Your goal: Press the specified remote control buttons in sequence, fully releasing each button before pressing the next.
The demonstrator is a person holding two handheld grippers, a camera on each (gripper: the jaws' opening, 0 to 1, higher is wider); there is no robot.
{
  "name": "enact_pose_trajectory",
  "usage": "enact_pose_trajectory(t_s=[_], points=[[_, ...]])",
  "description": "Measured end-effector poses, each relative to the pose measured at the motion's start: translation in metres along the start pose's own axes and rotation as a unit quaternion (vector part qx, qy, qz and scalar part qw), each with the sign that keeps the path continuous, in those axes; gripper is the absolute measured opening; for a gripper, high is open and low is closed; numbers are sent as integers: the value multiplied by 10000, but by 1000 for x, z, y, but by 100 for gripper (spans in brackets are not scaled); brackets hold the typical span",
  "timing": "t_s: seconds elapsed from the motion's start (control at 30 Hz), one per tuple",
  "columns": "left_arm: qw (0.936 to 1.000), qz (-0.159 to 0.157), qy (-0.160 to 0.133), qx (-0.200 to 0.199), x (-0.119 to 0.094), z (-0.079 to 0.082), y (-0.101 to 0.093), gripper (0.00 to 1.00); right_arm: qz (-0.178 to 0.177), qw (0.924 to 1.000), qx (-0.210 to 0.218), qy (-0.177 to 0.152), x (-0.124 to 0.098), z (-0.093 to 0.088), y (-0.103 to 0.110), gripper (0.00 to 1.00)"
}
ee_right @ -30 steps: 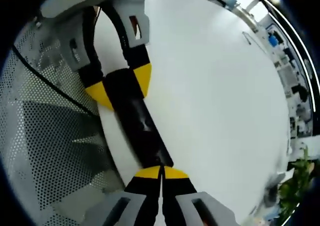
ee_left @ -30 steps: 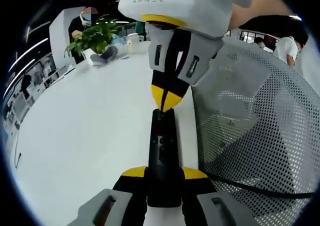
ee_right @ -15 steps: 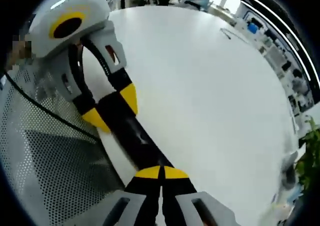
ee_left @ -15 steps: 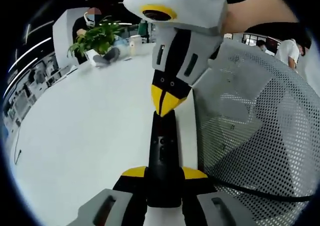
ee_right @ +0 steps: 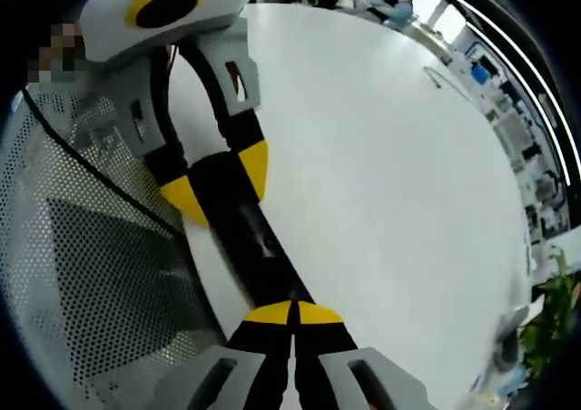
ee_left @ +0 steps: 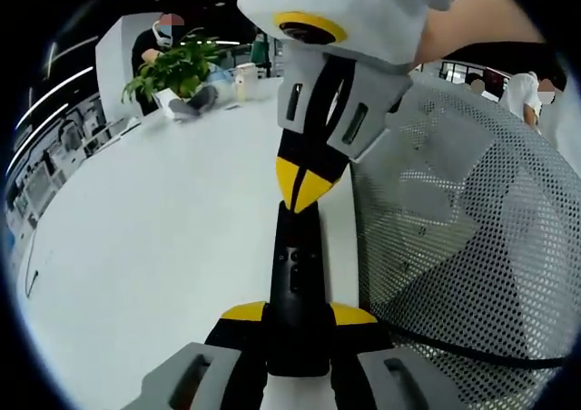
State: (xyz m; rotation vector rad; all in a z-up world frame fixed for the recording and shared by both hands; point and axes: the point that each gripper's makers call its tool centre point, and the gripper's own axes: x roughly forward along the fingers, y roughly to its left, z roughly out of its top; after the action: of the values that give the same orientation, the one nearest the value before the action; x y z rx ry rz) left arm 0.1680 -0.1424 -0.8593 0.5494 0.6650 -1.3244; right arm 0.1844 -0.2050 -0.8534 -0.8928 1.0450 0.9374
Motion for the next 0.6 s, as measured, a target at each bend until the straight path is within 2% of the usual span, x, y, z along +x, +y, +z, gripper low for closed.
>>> enact_pose_trajectory(t_s=[0.17, 0.37, 0.43, 0.47, 0.5, 0.53, 0.6], points=[[10000, 8, -15, -28, 0, 0, 0, 23, 109, 9999, -91, 12, 0, -2, 4, 0], [10000, 14, -34, -50, 0, 0, -1, 23, 115, 9996, -220, -157, -1, -3, 4, 0], [9999, 89, 18, -55, 1, 0, -2, 23, 81, 9980, 220, -590, -1, 1, 4, 0], [9999, 105, 42, -46, 1, 0, -3, 23, 86, 9973, 264, -676, -2, 1, 4, 0], [9999, 101, 28, -40, 0, 0, -3, 23, 55, 9956, -21, -940, -2, -1, 4, 0], [9999, 66, -31, -87, 0, -1, -2, 23, 22, 9943, -173, -1051, -3, -1, 5, 0], [9999, 59, -67, -99, 0, -1, -2, 23, 2, 9928, 66, -1195, -3, -2, 5, 0]])
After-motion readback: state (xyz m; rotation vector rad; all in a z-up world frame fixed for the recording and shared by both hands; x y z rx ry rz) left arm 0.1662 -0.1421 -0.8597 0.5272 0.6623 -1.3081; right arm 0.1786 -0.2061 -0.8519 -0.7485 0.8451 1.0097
